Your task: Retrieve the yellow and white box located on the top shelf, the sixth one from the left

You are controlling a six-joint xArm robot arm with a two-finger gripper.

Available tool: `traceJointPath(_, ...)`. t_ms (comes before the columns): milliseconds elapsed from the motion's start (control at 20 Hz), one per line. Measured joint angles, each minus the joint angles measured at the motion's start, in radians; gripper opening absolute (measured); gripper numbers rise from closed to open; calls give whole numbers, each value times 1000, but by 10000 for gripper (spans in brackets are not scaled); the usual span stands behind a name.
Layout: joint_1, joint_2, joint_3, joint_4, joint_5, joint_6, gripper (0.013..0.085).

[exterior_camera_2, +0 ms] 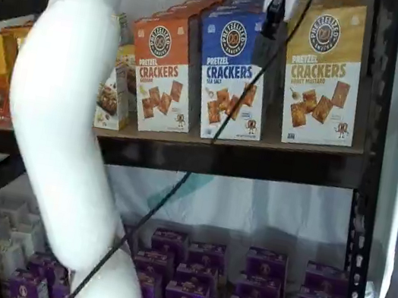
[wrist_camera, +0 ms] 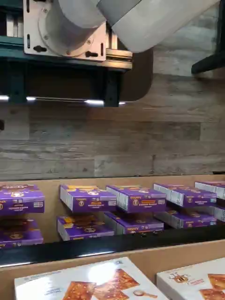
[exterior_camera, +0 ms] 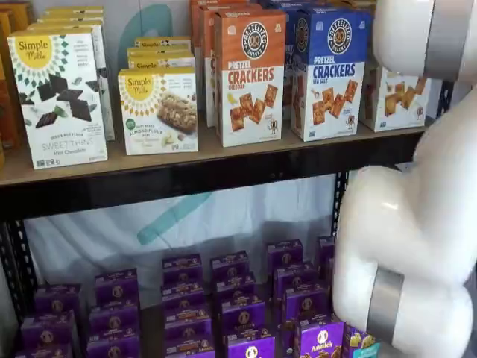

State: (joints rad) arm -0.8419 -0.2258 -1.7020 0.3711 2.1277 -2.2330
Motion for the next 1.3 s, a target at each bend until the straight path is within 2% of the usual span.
traceJointPath(50, 7, -1, -1, -17, -1, -2, 850)
traceJointPath(100, 39, -8, 2, -81, -10, -9, 850)
traceJointPath(150, 49, -16, 10, -104, -16, -12, 850)
traceJointPath(250, 51, -25, 23, -114, -21, -13, 850)
traceJointPath(350, 43, -33, 35, -98, -27, -13, 850)
traceJointPath(600, -31, -47, 53, 47, -48, -5, 850)
traceJointPath(850, -80, -75, 91, 153, -120, -1, 850)
traceJointPath(1150, -120, -95, 122, 280, -206, 18, 850)
traceJointPath(1250, -124, -118, 154, 325, -270, 23, 850)
traceJointPath(1300, -118, -128, 168, 329, -302, 20, 850)
